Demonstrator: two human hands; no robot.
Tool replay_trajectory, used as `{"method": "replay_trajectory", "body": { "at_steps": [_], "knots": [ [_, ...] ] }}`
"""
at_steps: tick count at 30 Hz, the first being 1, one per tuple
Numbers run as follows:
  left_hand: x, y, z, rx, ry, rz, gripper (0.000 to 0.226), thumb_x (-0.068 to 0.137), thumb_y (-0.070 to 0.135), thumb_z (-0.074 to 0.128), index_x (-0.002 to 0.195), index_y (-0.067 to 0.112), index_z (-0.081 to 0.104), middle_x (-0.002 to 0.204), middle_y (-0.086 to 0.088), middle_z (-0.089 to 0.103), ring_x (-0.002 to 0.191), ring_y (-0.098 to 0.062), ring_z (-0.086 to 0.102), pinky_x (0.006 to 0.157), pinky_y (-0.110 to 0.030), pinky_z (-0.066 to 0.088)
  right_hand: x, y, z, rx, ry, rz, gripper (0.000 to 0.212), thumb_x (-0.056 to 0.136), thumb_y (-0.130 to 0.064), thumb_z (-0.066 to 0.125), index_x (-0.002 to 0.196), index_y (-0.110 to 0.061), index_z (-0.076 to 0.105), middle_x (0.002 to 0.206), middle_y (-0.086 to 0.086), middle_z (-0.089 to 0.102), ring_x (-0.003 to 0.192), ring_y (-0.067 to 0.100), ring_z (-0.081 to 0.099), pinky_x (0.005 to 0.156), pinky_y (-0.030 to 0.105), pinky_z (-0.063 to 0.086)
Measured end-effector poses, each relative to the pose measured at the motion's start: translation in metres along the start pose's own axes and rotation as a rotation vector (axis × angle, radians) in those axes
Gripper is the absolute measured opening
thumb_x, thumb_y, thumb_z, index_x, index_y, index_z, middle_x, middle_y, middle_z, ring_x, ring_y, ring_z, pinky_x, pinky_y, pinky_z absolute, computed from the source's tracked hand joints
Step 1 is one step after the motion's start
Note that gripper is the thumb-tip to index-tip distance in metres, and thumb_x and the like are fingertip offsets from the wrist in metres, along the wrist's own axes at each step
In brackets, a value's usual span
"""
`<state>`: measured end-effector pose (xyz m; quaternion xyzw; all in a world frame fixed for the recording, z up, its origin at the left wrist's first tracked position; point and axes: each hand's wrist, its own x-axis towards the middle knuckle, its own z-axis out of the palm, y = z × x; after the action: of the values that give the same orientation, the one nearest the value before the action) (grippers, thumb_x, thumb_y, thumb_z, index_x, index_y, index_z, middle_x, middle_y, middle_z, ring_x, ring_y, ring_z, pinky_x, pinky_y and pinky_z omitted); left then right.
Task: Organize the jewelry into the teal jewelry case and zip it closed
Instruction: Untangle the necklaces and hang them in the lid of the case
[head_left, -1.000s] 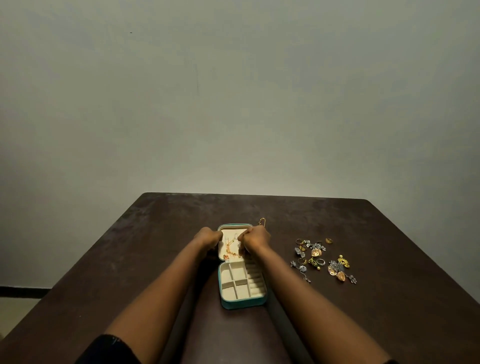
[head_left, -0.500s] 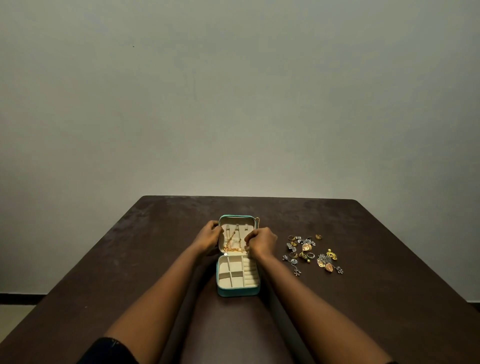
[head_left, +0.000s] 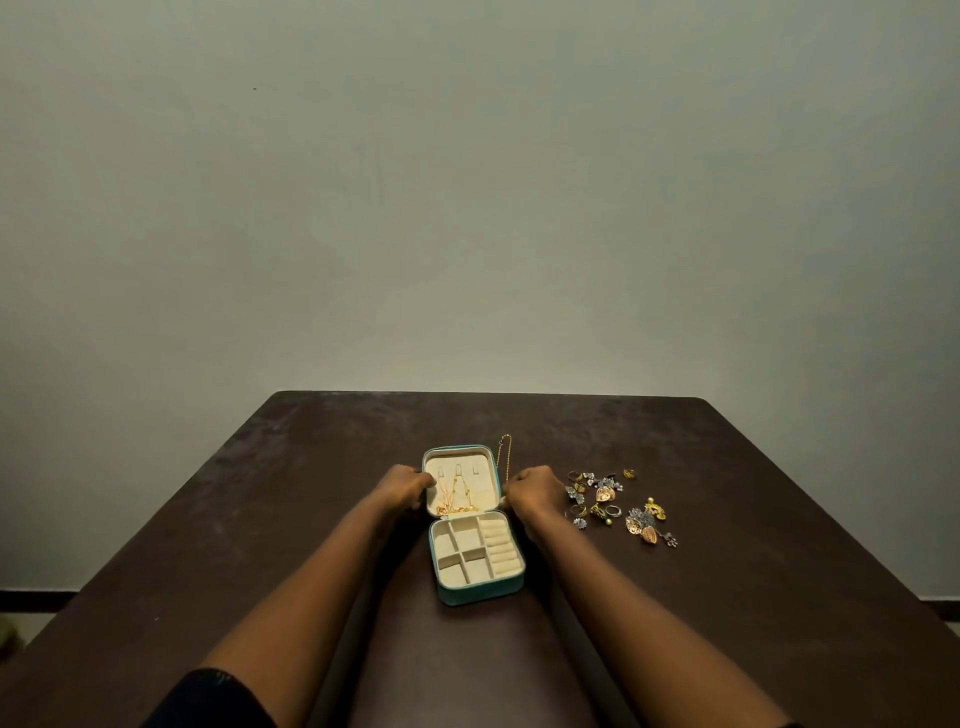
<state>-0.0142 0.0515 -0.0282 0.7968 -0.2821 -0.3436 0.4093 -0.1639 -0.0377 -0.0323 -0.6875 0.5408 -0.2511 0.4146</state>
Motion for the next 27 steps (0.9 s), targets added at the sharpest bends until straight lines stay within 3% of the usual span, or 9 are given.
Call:
{"method": "replay_trajectory", "body": {
  "at_steps": [3, 5, 7, 8, 10, 12, 17, 21, 27],
  "knots": [
    [0.007, -0.002, -0.002, 0.029, 0.054, 0.009, 0.024, 0.095, 0.018, 0.048, 0.09, -0.001, 0.061, 0.077, -0.015, 0.059, 0.06, -0.021, 0.049, 0.059, -0.028, 0.038, 0.0, 0.0, 0.002, 0.003, -0.036, 0.021, 0.021, 0.08, -0.007, 0.055, 0.091, -0.004, 0.073, 0.096, 0.012, 0.073, 0.092, 0.027, 0.067, 0.055, 0.02, 0.04],
    [0.012, -0.002, -0.002, 0.094, 0.111, 0.03, 0.028, 0.094, 0.025, 0.049, 0.098, 0.001, 0.064, 0.096, -0.017, 0.066, 0.076, -0.023, 0.057, 0.07, -0.03, 0.044, 0.003, -0.001, 0.002, -0.001, -0.043, 0.025, 0.02, 0.078, -0.007, 0.058, 0.09, -0.005, 0.074, 0.094, 0.011, 0.073, 0.091, 0.027, 0.067, 0.047, 0.015, 0.032],
    [0.012, 0.003, -0.001, 0.201, 0.181, 0.049, 0.033, 0.094, 0.028, 0.05, 0.116, 0.005, 0.06, 0.115, -0.013, 0.063, 0.097, -0.023, 0.061, 0.082, -0.032, 0.05, 0.01, 0.0, 0.001, 0.008, -0.047, 0.032, 0.015, 0.077, -0.005, 0.06, 0.081, -0.004, 0.074, 0.088, 0.012, 0.074, 0.084, 0.027, 0.069, 0.051, 0.018, 0.045],
    [0.013, 0.006, 0.0, 0.247, 0.219, 0.063, 0.038, 0.094, 0.028, 0.05, 0.124, 0.007, 0.056, 0.123, -0.012, 0.06, 0.107, -0.024, 0.059, 0.089, -0.034, 0.05, 0.016, 0.0, 0.001, 0.015, -0.041, 0.036, 0.014, 0.076, -0.004, 0.06, 0.073, -0.005, 0.073, 0.084, 0.014, 0.074, 0.079, 0.028, 0.07, 0.058, 0.025, 0.055],
    [0.012, 0.014, 0.004, 0.303, 0.3, 0.116, 0.043, 0.093, 0.028, 0.051, 0.132, 0.01, 0.05, 0.132, -0.011, 0.054, 0.118, -0.026, 0.054, 0.096, -0.037, 0.047, 0.028, 0.003, 0.0, 0.027, -0.007, 0.035, 0.015, 0.074, -0.003, 0.06, 0.065, -0.005, 0.071, 0.081, 0.017, 0.073, 0.077, 0.031, 0.07, 0.071, 0.041, 0.059],
    [0.016, 0.023, 0.009, 0.367, 0.355, 0.181, 0.042, 0.093, 0.028, 0.051, 0.132, 0.012, 0.05, 0.134, -0.011, 0.052, 0.12, -0.027, 0.052, 0.099, -0.039, 0.046, 0.04, 0.004, -0.003, 0.021, 0.021, 0.021, 0.015, 0.074, -0.003, 0.059, 0.076, -0.001, 0.074, 0.086, 0.019, 0.073, 0.082, 0.033, 0.069, 0.074, 0.042, 0.059],
    [0.023, 0.051, 0.029, 0.587, 0.336, 0.304, 0.032, 0.092, 0.025, 0.048, 0.12, 0.019, 0.062, 0.129, -0.008, 0.056, 0.12, -0.028, 0.05, 0.101, -0.044, 0.039, 0.061, 0.002, -0.011, -0.008, 0.037, 0.004, 0.018, 0.082, -0.004, 0.059, 0.089, -0.001, 0.075, 0.094, 0.017, 0.073, 0.093, 0.028, 0.068, 0.078, 0.029, 0.052],
    [0.035, 0.065, 0.048, 0.667, 0.287, 0.261, 0.029, 0.087, 0.02, 0.048, 0.106, 0.021, 0.069, 0.121, -0.007, 0.061, 0.118, -0.03, 0.049, 0.103, -0.051, 0.03, 0.083, 0.003, -0.005, -0.073, 0.018, -0.023, 0.018, 0.082, -0.006, 0.06, 0.092, -0.004, 0.075, 0.099, 0.017, 0.072, 0.097, 0.027, 0.067, 0.079, 0.027, 0.051],
    [0.059, 0.07, 0.064, 0.739, 0.266, 0.201, 0.025, 0.089, 0.021, 0.052, 0.108, 0.019, 0.068, 0.123, -0.004, 0.059, 0.12, -0.03, 0.037, 0.094, -0.047, 0.026, 0.106, 0.0, 0.006, -0.226, -0.026, -0.163, 0.017, 0.084, -0.01, 0.063, 0.097, -0.005, 0.073, 0.103, 0.017, 0.071, 0.099, 0.028, 0.066, 0.083, 0.029, 0.05]
  ]
}}
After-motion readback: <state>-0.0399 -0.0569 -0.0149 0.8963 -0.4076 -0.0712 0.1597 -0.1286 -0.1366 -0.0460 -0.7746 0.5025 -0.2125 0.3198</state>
